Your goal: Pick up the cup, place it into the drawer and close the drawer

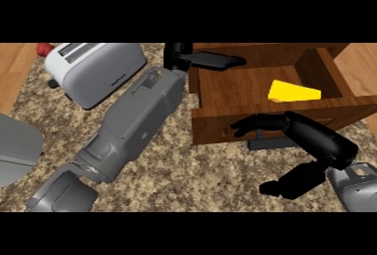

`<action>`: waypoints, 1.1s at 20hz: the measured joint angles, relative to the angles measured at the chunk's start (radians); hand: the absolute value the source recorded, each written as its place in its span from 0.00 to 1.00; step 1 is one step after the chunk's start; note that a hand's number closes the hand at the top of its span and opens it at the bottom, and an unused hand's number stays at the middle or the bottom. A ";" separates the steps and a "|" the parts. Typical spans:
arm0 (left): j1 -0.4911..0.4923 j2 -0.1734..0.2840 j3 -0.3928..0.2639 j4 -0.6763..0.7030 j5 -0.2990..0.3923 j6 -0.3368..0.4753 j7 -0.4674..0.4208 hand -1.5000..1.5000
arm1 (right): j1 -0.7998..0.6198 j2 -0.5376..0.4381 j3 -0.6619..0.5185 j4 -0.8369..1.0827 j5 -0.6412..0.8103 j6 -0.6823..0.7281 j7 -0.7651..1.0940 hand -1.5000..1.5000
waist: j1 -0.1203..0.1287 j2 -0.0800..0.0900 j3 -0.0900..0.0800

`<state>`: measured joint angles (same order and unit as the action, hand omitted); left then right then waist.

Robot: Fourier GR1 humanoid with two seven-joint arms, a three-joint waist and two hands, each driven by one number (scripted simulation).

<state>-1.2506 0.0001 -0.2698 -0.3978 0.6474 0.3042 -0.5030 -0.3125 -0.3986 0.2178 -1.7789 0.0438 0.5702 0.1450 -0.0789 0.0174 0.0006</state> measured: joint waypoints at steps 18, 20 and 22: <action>0.224 0.086 0.022 -0.173 0.040 -0.130 -0.048 0.00 | -0.227 0.099 0.094 0.864 0.475 -0.304 -0.387 1.00 | 0.155 -0.009 -0.003; 0.250 0.100 0.020 -0.193 0.042 -0.149 -0.045 0.00 | -0.285 0.104 0.053 0.953 0.466 -0.330 -0.433 1.00 | 0.168 -0.004 -0.001; 0.277 0.121 0.018 -0.218 0.042 -0.165 -0.039 0.00 | -0.334 0.097 0.013 1.033 0.458 -0.354 -0.472 1.00 | 0.183 -0.001 0.001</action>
<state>-0.9738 0.1209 -0.2517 -0.6161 0.6890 0.1395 -0.5422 -0.6467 -0.3012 0.2313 -0.7458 0.5018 0.2161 -0.3274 0.1038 0.0164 0.0018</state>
